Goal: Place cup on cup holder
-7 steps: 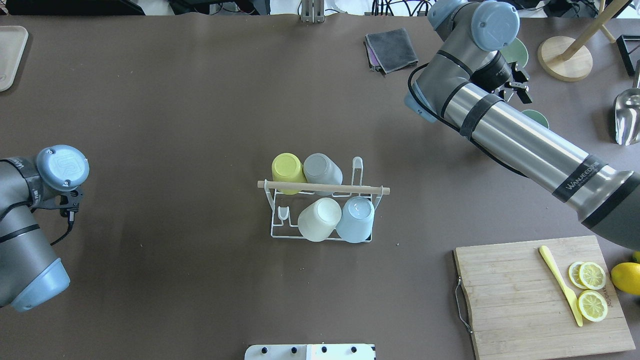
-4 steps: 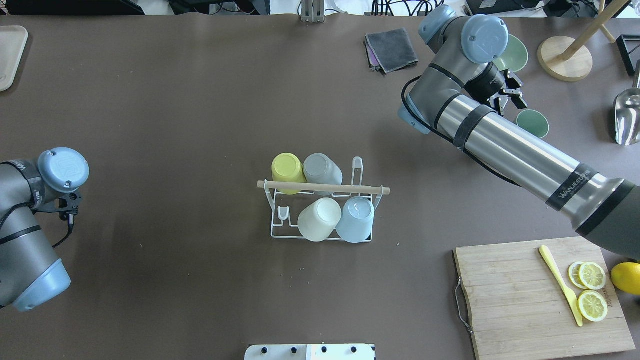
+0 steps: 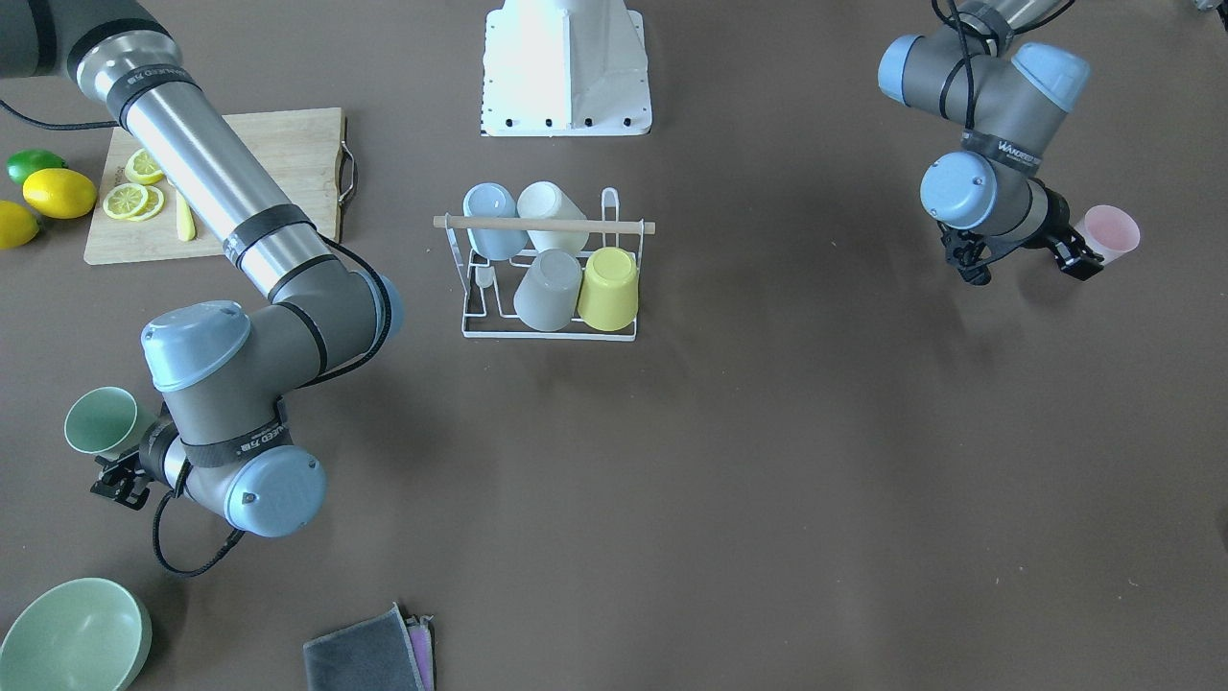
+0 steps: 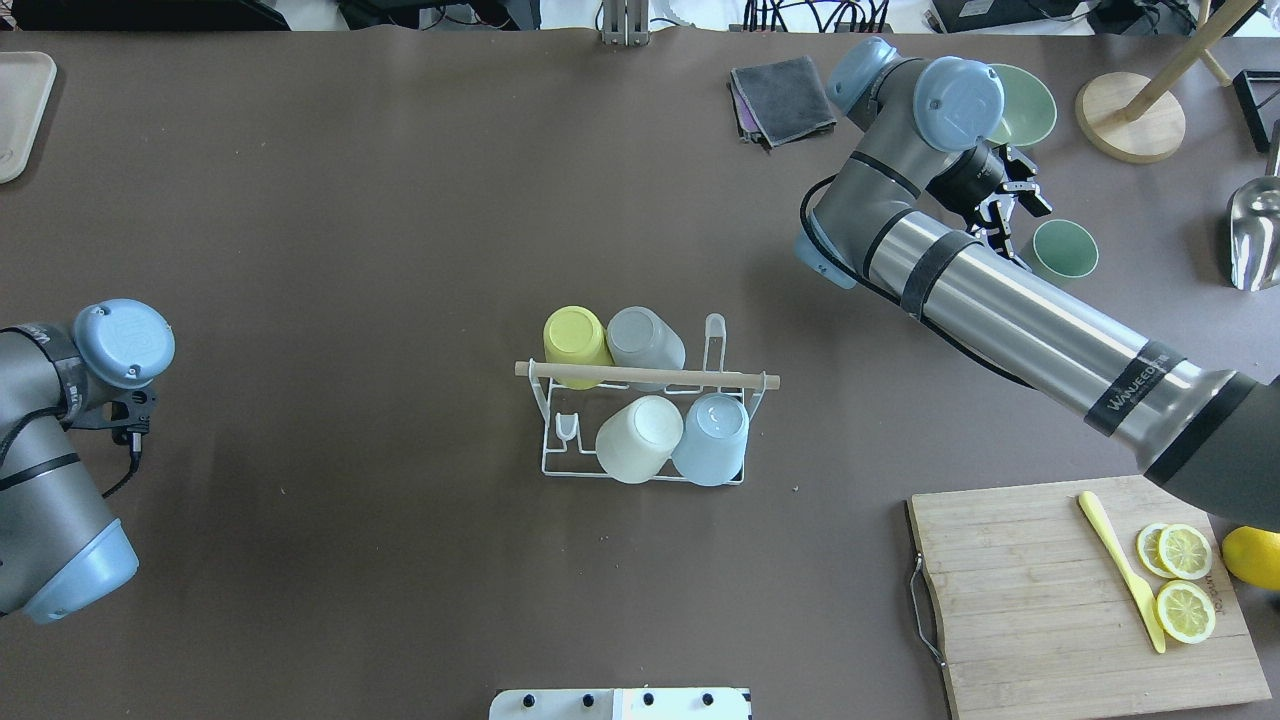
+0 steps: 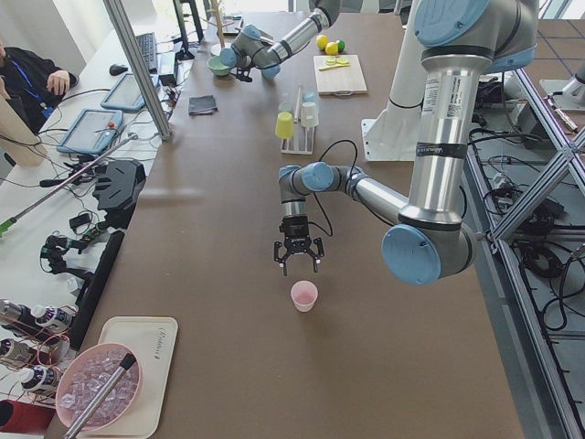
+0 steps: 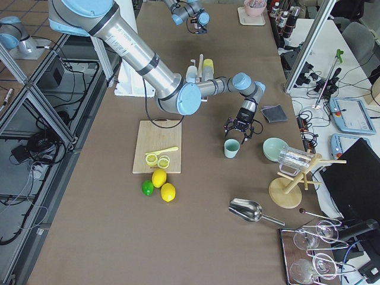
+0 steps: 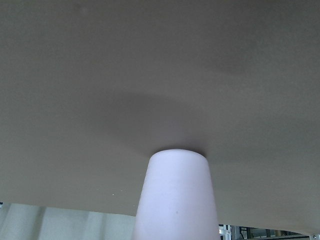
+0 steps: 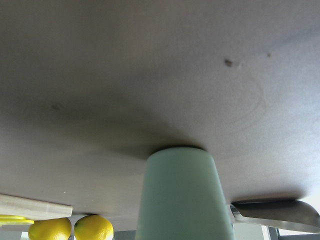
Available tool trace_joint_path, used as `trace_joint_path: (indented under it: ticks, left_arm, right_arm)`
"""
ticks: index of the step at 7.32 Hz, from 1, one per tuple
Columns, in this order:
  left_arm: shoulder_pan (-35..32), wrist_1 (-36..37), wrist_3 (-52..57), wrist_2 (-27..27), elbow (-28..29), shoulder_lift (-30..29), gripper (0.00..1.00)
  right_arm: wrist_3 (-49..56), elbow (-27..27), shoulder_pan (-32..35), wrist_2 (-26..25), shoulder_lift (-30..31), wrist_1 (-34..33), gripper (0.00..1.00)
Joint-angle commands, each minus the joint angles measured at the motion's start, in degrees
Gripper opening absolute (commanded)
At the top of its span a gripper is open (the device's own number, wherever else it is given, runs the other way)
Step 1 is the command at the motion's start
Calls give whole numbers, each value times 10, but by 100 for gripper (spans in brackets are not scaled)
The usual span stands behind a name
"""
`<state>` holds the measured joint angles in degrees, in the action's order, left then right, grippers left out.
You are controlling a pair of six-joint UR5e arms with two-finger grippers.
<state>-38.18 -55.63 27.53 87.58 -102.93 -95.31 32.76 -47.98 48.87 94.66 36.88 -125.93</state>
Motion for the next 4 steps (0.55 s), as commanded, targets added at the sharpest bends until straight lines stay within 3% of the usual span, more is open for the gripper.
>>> trace_joint_path:
  ticks: [1, 4]
  left_arm:
    - [-1, -6, 0, 1, 2, 20, 98]
    - [0, -8, -2, 1, 5, 26, 98]
  right_arm:
    - [18, 3, -10, -9, 8, 3, 99]
    - [41, 3, -11, -36, 17, 2, 99]
